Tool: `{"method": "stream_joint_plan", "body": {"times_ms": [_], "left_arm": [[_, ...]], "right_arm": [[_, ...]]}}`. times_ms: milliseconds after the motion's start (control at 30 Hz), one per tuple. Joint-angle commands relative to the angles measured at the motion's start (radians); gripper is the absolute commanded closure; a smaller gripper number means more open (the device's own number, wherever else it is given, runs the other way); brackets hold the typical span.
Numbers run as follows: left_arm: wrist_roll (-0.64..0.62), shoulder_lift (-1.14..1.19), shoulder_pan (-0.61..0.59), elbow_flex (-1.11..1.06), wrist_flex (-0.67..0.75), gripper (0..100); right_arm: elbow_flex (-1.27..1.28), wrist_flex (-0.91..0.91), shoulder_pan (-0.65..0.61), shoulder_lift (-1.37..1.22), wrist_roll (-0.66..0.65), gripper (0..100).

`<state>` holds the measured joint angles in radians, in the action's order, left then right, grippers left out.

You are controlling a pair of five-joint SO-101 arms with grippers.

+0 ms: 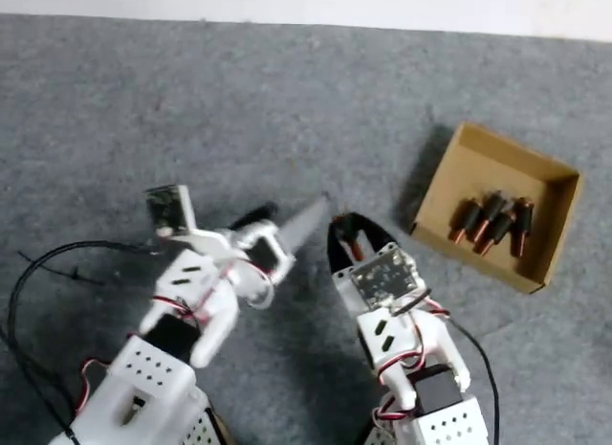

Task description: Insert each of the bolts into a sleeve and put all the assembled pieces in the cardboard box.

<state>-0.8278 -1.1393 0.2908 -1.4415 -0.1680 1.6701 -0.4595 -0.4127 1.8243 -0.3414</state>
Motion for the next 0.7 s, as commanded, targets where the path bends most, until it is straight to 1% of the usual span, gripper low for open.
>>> {"method": "stream_joint_plan", "body": {"times_ms": [0, 67, 100, 200, 267, 333, 400, 500, 567, 667], "left_arm": [[-0.034, -0.015, -0.062, 0.054, 0.002, 68], [-0.034, -0.015, -0.074, 0.058, 0.002, 68], [-0.032, -0.015, -0.082, 0.058, 0.002, 68], [-0.029, -0.015, -0.102, 0.053, 0.002, 68], [-0.029, -0.007, -0.108, 0.050, 0.000, 68], [-0.017, -0.007, -0.108, 0.041, 0.000, 68], [0.023, -0.013, -0.107, 0.027, 0.000, 68], [0.041, -0.012, -0.108, 0.021, 0.000, 68], [0.041, -0.013, -0.116, 0.001, -0.002, 68], [0.048, -0.013, -0.127, -0.013, -0.002, 68]], "right_arm": [[0.105, 0.035, 0.061, 0.012, -0.002, 99.4], [0.107, 0.059, 0.085, 0.008, 0.005, 99.4], [0.107, 0.070, 0.108, 0.008, 0.031, 99.4], [0.107, 0.128, 0.239, 0.008, 0.140, 99.4], [0.107, 0.160, 0.321, 0.008, 0.183, 99.4], [0.107, 0.168, 0.367, 0.007, 0.186, 99.4], [0.107, 0.193, 0.401, 0.007, 0.186, 99.4], [0.107, 0.317, 0.490, 0.007, 0.190, 99.4], [0.104, 0.358, 0.538, -0.001, 0.192, 99.4], [0.091, 0.363, 0.552, -0.088, 0.187, 99.4]]}}
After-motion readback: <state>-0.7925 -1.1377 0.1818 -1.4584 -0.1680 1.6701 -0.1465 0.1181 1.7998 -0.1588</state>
